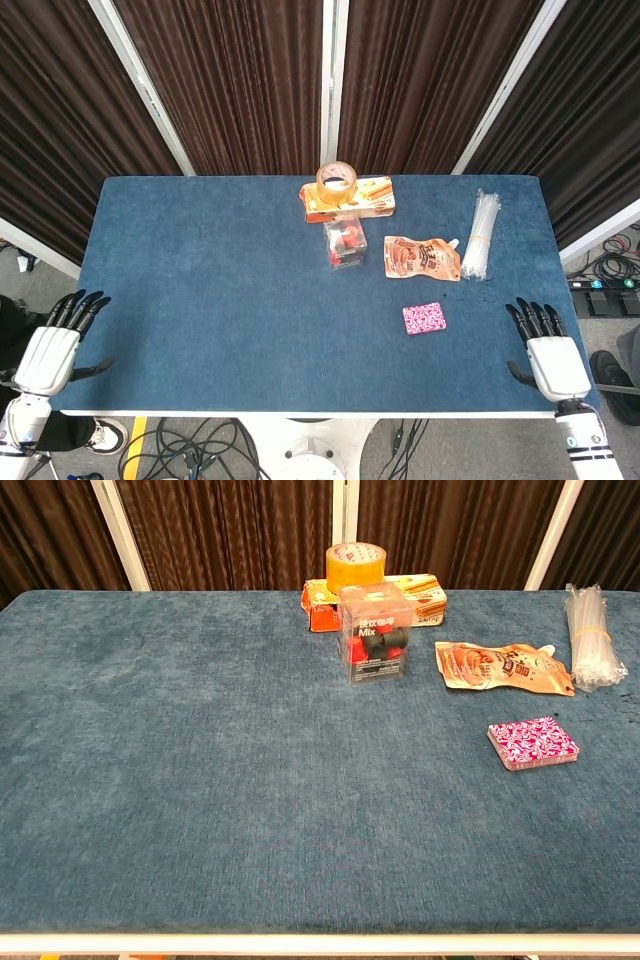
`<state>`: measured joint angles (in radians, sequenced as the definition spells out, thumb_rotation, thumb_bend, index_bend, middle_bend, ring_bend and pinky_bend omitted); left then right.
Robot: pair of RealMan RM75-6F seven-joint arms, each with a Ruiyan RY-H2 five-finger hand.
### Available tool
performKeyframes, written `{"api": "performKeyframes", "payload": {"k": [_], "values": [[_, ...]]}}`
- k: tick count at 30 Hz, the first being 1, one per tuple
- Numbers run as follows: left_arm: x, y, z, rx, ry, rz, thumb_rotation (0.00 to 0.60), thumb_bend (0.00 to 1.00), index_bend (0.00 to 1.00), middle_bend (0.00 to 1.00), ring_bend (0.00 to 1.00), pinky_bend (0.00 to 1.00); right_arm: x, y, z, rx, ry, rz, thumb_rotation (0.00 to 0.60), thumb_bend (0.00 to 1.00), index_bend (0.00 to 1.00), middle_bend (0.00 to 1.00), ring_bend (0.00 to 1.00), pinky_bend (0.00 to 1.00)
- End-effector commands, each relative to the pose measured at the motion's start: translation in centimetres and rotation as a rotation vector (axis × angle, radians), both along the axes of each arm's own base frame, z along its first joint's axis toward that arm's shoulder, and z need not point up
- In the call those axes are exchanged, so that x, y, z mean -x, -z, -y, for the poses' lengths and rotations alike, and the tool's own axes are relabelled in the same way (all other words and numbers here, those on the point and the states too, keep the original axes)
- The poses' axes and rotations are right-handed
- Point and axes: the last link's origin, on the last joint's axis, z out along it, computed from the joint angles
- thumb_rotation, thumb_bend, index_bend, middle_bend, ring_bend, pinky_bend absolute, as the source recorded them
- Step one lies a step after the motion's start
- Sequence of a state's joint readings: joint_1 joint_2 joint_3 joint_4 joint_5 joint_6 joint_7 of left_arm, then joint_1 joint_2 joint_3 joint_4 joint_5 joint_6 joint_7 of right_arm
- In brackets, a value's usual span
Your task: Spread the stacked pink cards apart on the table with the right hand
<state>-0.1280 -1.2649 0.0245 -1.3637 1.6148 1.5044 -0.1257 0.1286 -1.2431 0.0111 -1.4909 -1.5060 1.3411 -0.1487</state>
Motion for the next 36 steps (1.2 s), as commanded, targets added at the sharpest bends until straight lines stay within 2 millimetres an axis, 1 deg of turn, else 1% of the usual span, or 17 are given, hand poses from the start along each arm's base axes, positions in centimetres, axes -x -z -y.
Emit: {"api": "performKeyframes", "payload": {"k": [1, 2, 3, 5, 6, 7, 8, 11, 17, 21, 24, 31, 36], "values": [[0.1, 0.0, 0.0, 0.005, -0.005, -0.001, 0.6, 0.0, 0.13, 0.1, 0.0, 0.1, -0.2, -0.1, 0.8, -0.014, 0.01, -0.006, 0.6, 0.16, 0.0, 0.0, 0.23, 0.35], [0.1, 0.1, 0.0, 0.009, -0.007, -0.002, 0.6, 0.0, 0.13, 0.1, 0.0, 0.1, -0.4, -0.1, 1.1, -0.02, 0.01, -0.012, 0.6, 0.16, 0.0, 0.0, 0.35, 0.5], [0.1, 0.1, 0.0, 0.011, -0.008, -0.002, 0.6, 0.0, 0.13, 0.1, 0.0, 0.1, -0.6, 0.0, 1.4, -0.029, 0.009, -0.013, 0.6, 0.16, 0.0, 0.0, 0.45, 0.59], [0.0, 0.2, 0.0, 0.013, -0.005, -0.003, 0.6, 0.0, 0.13, 0.1, 0.0, 0.1, -1.1, 0.1, 2.1, -0.052, -0.002, -0.026, 0.6, 0.17, 0.0, 0.03, 0.56, 0.67], [0.0, 0.2, 0.0, 0.015, -0.005, -0.004, 0.6, 0.0, 0.13, 0.1, 0.0, 0.1, -1.4, 0.1, 2.5, -0.056, -0.016, -0.041, 0.6, 0.17, 0.0, 0.05, 0.57, 0.68], [-0.1, 0.2, 0.0, 0.016, -0.003, -0.005, 0.6, 0.0, 0.13, 0.1, 0.0, 0.1, -1.8, 0.2, 3.0, -0.055, -0.038, -0.06, 0.6, 0.17, 0.02, 0.09, 0.58, 0.68], [-0.1, 0.2, 0.1, 0.016, -0.002, -0.006, 0.6, 0.0, 0.13, 0.1, 0.0, 0.1, -2.1, 0.4, 3.3, -0.054, -0.053, -0.072, 0.6, 0.17, 0.06, 0.15, 0.58, 0.68], [-0.2, 0.2, 0.1, 0.018, -0.002, -0.006, 0.6, 0.0, 0.13, 0.1, 0.0, 0.1, -2.9, 1.4, 4.2, -0.075, -0.07, -0.096, 0.6, 0.17, 0.16, 0.2, 0.58, 0.68], [-0.2, 0.2, 0.1, 0.027, -0.007, -0.004, 0.6, 0.0, 0.13, 0.1, 0.0, 0.1, -4.2, 3.7, 6.3, -0.174, -0.033, -0.118, 0.6, 0.16, 0.19, 0.19, 0.58, 0.68], [-0.1, 0.1, 0.1, 0.034, -0.015, 0.009, 0.6, 0.0, 0.13, 0.1, 0.0, 0.1, -5.3, 5.0, 7.7, -0.212, -0.043, -0.164, 0.6, 0.17, 0.21, 0.19, 0.64, 0.71], [0.1, 0.1, 0.2, 0.031, -0.021, 0.015, 0.6, 0.0, 0.13, 0.1, 0.0, 0.1, -6.4, 5.9, 8.6, -0.23, -0.06, -0.174, 0.6, 0.17, 0.21, 0.19, 0.66, 0.72], [0.4, -0.2, 0.1, 0.026, -0.022, 0.018, 0.6, 0.0, 0.13, 0.1, 0.0, 0.1, -8.1, 8.3, 9.9, -0.277, -0.068, -0.185, 0.6, 0.17, 0.21, 0.19, 0.66, 0.72], [0.6, -0.5, 0.1, 0.019, -0.024, 0.022, 0.6, 0.0, 0.13, 0.1, 0.0, 0.1, -8.6, 9.9, 10.4, -0.306, -0.05, -0.191, 0.6, 0.17, 0.21, 0.2, 0.66, 0.72]]}}
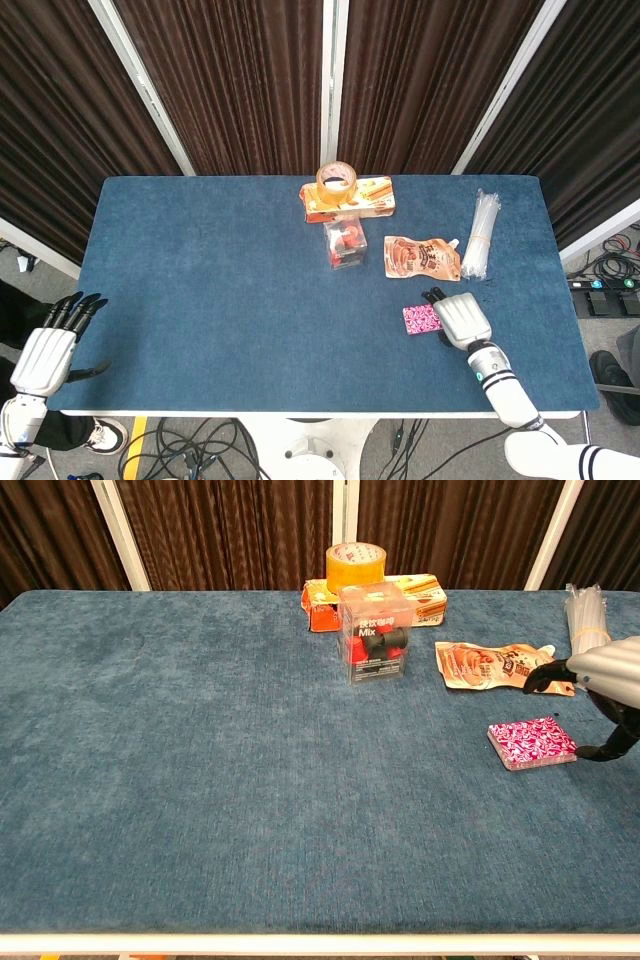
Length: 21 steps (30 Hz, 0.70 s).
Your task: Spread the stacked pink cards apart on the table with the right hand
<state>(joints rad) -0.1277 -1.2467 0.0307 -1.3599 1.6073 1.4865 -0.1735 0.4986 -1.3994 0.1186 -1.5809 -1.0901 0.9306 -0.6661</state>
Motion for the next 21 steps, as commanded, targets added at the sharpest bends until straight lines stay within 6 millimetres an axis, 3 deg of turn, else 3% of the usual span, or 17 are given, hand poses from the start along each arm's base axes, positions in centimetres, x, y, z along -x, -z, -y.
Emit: {"api": "performKeyframes", "payload": {"k": [1, 21], "values": [[0.1, -0.1, 0.0, -0.002, -0.002, 0.0, 0.6, 0.0, 0.13, 0.1, 0.0, 0.1, -0.3, 1.1, 0.2, -0.027, 0.021, -0.003, 0.6, 0.17, 0.21, 0.2, 0.66, 0.72], [0.7, -0.2, 0.2, -0.001, -0.023, 0.003, 0.6, 0.0, 0.13, 0.1, 0.0, 0.1, -1.0, 3.2, 0.9, -0.038, 0.049, -0.008, 0.6, 0.19, 0.21, 0.23, 0.66, 0.72]]}}
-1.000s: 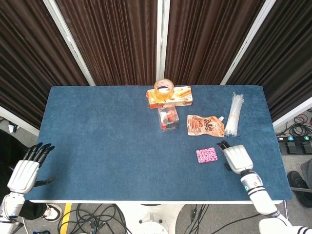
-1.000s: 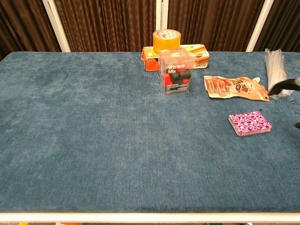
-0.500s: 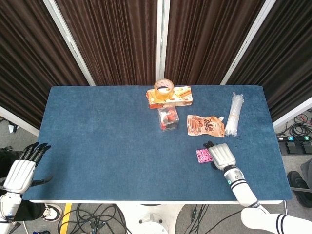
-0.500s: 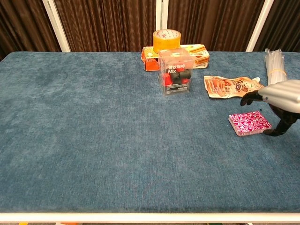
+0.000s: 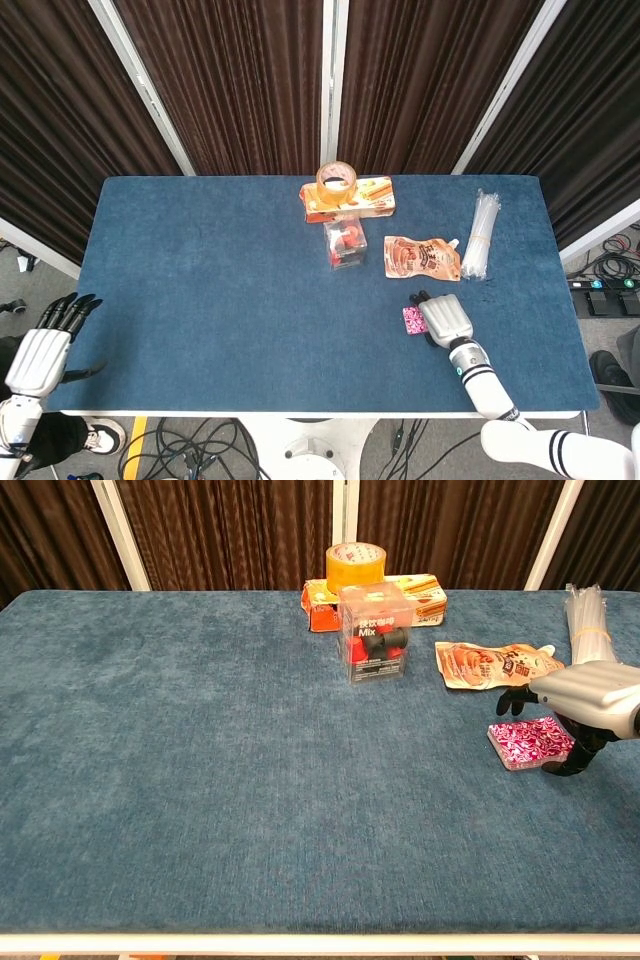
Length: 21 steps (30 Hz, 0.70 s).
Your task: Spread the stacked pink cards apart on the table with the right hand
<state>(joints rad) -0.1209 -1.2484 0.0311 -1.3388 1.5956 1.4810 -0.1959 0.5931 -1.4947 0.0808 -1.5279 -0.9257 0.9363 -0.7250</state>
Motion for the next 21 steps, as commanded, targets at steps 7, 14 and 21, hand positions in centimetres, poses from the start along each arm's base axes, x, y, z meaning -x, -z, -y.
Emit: {"api": "performKeyframes", "payload": {"k": [7, 14, 21], "values": [[0.1, 0.04, 0.03, 0.003, -0.004, -0.001, 0.6, 0.0, 0.13, 0.1, 0.0, 0.1, -0.16, 0.17, 0.02, 0.009, -0.005, 0.004, 0.6, 0.2, 0.24, 0.24, 0.66, 0.72], [0.3, 0.05, 0.09, 0.005, -0.015, 0.0, 0.6, 0.0, 0.13, 0.1, 0.0, 0.1, -0.22, 0.3, 0.03, 0.013, -0.006, -0.002, 0.6, 0.2, 0.27, 0.25, 0.66, 0.72], [0.41, 0.08, 0.07, 0.005, -0.02, 0.001, 0.6, 0.0, 0.13, 0.1, 0.0, 0.1, -0.27, 0.4, -0.02, 0.015, -0.007, -0.007, 0.6, 0.21, 0.31, 0.28, 0.66, 0.72]]}}
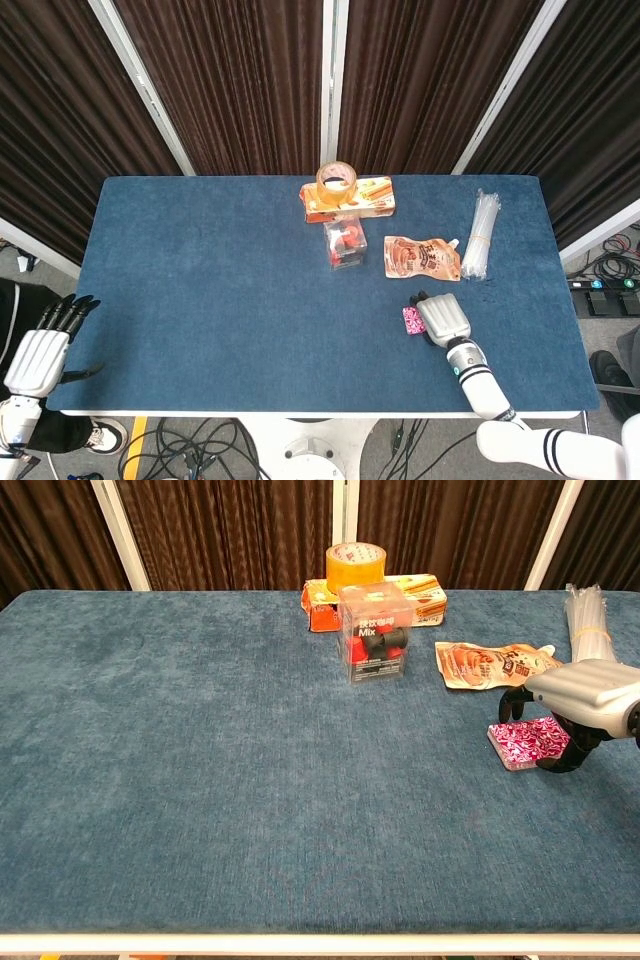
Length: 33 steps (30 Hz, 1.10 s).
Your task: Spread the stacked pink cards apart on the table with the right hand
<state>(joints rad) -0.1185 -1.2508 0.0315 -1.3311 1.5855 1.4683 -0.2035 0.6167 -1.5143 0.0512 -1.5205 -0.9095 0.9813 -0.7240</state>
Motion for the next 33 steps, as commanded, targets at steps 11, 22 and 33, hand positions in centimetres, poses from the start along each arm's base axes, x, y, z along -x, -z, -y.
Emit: {"api": "performKeyframes", "payload": {"k": [11, 22, 33], "values": [[0.2, -0.1, 0.0, -0.003, -0.008, 0.002, 0.6, 0.0, 0.13, 0.1, 0.0, 0.1, -0.1, -0.1, 0.0, 0.024, -0.014, 0.001, 0.6, 0.22, 0.38, 0.34, 0.68, 0.73], [0.2, 0.0, 0.0, 0.001, -0.007, 0.005, 0.6, 0.0, 0.13, 0.1, 0.0, 0.1, -0.4, -0.5, 0.0, 0.042, -0.031, 0.016, 0.6, 0.23, 0.44, 0.39, 0.69, 0.73], [0.1, -0.2, 0.0, -0.005, -0.003, 0.007, 0.6, 0.0, 0.13, 0.1, 0.0, 0.1, -4.3, 0.0, 1.0, 0.031, -0.123, 0.038, 0.6, 0.23, 0.44, 0.39, 0.7, 0.73]]}}
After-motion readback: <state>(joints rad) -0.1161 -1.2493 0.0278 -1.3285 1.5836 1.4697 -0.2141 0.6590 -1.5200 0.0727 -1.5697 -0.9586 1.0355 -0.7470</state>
